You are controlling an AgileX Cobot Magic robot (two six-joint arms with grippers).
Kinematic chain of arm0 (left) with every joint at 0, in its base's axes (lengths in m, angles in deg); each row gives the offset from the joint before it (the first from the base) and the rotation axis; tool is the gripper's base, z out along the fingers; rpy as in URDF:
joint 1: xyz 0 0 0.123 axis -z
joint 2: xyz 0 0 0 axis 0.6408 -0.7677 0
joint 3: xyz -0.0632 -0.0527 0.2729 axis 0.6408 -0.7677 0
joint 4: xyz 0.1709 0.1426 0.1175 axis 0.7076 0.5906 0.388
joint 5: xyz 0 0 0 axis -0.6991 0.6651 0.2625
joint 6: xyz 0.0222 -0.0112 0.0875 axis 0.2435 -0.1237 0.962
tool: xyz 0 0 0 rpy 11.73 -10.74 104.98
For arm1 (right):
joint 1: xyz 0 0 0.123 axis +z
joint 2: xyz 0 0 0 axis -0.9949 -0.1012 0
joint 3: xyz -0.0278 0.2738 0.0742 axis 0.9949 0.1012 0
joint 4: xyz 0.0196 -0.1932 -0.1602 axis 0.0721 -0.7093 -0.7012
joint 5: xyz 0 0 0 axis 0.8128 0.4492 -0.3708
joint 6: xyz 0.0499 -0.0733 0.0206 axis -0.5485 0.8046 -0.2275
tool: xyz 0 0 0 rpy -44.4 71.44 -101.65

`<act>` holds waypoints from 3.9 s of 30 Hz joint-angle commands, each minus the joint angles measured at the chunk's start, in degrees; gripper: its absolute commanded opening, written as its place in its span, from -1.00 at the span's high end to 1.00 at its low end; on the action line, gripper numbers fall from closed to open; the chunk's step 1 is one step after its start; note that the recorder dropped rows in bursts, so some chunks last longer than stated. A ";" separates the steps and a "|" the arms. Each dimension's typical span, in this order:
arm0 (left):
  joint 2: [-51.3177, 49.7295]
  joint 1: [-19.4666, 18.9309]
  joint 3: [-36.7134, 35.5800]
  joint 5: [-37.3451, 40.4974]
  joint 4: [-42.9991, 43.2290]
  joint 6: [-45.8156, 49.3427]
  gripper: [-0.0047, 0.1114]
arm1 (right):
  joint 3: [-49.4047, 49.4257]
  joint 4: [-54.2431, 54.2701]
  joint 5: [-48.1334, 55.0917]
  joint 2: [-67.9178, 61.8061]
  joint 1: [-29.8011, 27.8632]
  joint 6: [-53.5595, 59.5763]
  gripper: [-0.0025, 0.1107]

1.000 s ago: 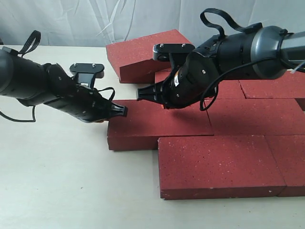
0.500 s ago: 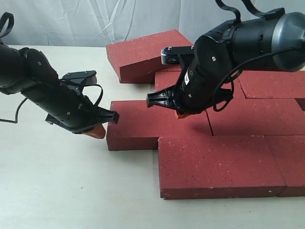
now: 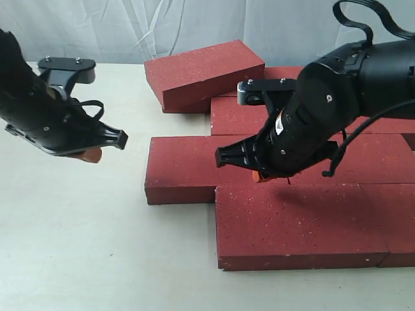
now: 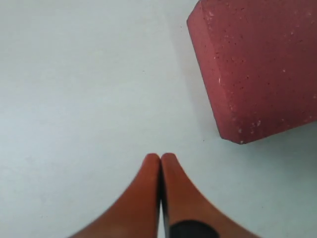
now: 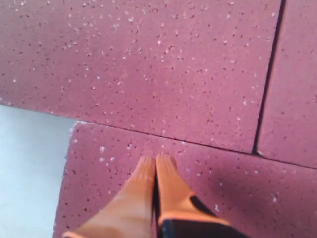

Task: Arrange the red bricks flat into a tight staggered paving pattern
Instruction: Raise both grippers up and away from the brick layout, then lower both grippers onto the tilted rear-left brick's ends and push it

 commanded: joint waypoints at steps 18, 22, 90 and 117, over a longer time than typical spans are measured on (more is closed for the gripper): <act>8.76 -9.10 -0.08 -17.68 3.86 -1.07 0.92 | -11.34 -3.97 -10.39 -2.04 -8.06 4.59 0.97; 4.05 -9.10 -0.08 -23.50 2.83 -1.07 0.92 | -22.20 -7.26 -7.32 -7.83 -9.17 4.59 0.97; -41.25 -10.65 37.78 -20.47 -36.88 5.60 0.92 | -72.97 21.73 18.03 -47.36 -24.67 43.18 0.97; -38.43 -10.76 37.88 -14.33 -33.81 7.23 0.92 | -73.43 35.60 18.01 -47.17 -24.56 38.96 0.97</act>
